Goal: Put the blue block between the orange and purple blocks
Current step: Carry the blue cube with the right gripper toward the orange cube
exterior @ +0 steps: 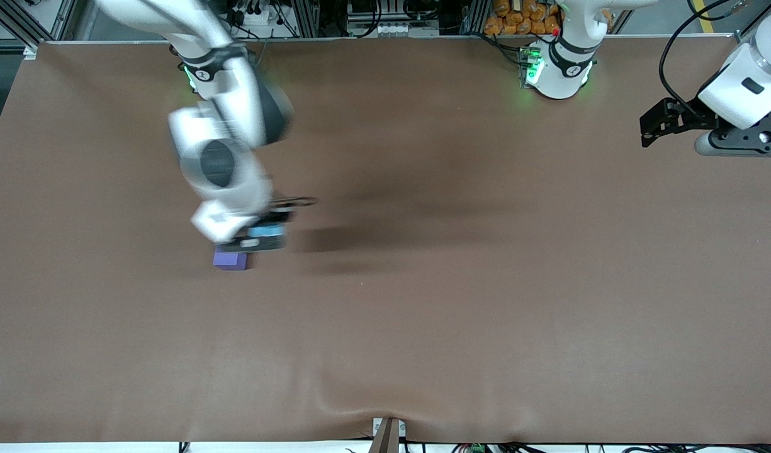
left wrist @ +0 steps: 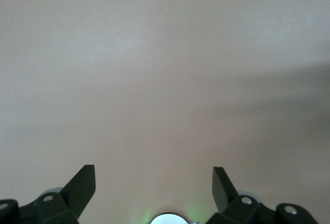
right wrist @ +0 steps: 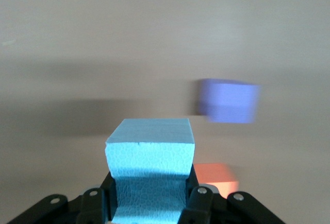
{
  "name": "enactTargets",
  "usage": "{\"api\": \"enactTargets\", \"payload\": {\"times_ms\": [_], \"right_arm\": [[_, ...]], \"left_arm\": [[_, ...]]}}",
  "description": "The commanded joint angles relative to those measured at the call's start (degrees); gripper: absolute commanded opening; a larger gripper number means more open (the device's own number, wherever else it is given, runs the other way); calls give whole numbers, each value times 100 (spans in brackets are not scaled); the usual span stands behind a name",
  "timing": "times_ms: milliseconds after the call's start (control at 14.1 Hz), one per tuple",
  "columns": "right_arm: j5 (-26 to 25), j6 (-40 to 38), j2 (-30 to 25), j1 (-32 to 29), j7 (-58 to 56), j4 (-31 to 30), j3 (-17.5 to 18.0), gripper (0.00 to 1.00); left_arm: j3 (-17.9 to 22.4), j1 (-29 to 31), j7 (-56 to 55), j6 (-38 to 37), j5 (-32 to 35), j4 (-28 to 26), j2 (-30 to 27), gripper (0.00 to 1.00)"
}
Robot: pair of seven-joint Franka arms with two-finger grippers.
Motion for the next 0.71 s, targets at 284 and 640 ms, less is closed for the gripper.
{"api": "enactTargets", "payload": {"times_ms": [284,640], "right_arm": [[664,1558,-852,-795,10,-2257,162,0],[674,2184,-818,-795,-96,-2602,162,0]], "left_arm": [[-36,44,-82,-166,-280,166,45,100],[44,71,-91,-184,-289,148,107,100]]}}
